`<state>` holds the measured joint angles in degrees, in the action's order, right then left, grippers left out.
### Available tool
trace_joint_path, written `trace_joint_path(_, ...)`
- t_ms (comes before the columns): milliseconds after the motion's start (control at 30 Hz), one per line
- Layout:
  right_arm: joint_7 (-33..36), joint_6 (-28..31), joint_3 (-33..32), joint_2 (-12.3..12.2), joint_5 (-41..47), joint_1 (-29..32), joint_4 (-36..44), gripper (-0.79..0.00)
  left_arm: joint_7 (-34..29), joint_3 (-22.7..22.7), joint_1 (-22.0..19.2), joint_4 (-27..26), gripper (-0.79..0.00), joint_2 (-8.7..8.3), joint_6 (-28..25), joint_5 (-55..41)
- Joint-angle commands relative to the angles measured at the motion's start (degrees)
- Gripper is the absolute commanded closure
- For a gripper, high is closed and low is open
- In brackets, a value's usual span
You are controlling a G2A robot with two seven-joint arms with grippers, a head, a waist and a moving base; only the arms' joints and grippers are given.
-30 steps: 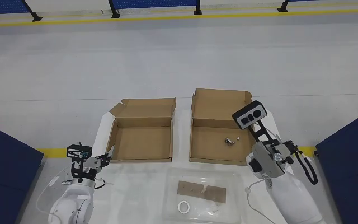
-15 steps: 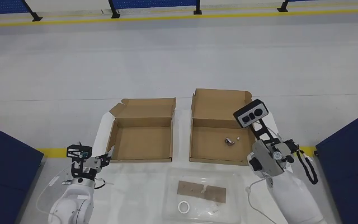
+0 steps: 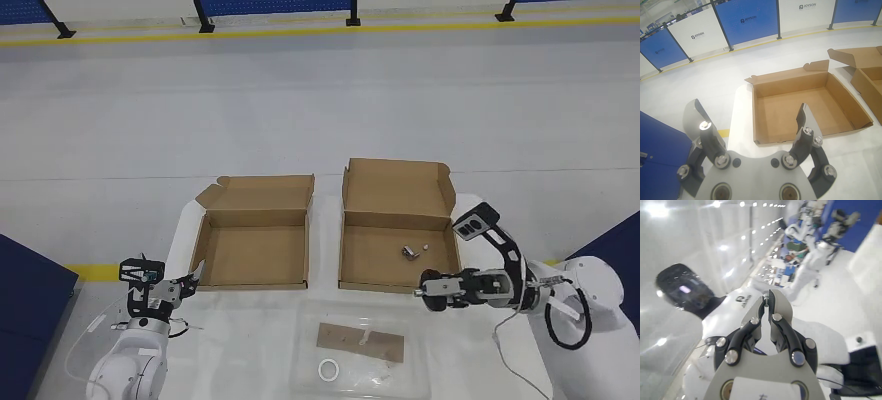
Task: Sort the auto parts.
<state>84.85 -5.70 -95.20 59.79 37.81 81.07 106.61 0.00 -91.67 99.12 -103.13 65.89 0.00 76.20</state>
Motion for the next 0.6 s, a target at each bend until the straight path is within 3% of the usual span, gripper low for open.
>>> trace_joint_path(0, -0.11, -0.14, 0.25, 0.04, 2.72, -0.09, 0.02, 0.0, 0.0, 0.0, 0.0, 0.0, -0.785, 0.0, 0.0, 0.0)
trace_joint_path(133, -0.11, -0.14, 0.25, 0.04, 2.72, -0.09, 0.02, 0.0, 0.0, 0.0, 0.0, 0.0, -0.785, 0.0, 0.0, 0.0)
trace_joint_path(233, -4.74, -1.65, -1.19, -1.05, -15.73, -0.66, 5.24, 0.0, 0.0, 0.0, 0.0, 0.0, -0.785, 0.0, 0.0, 0.0)
trace_joint_path(367, -5.9, -7.67, -1.07, -2.35, -32.53, -2.4, 9.5, 0.0, 0.0, 0.0, 0.0, 0.0, -0.785, 0.0, 0.0, 0.0)
trace_joint_path(567, -5.73, -13.94, 4.81, -3.58, -50.51, -8.45, 8.41, 0.0, 0.0, 0.0, 0.0, 0.0, -0.785, 0.0, 0.0, 0.0)
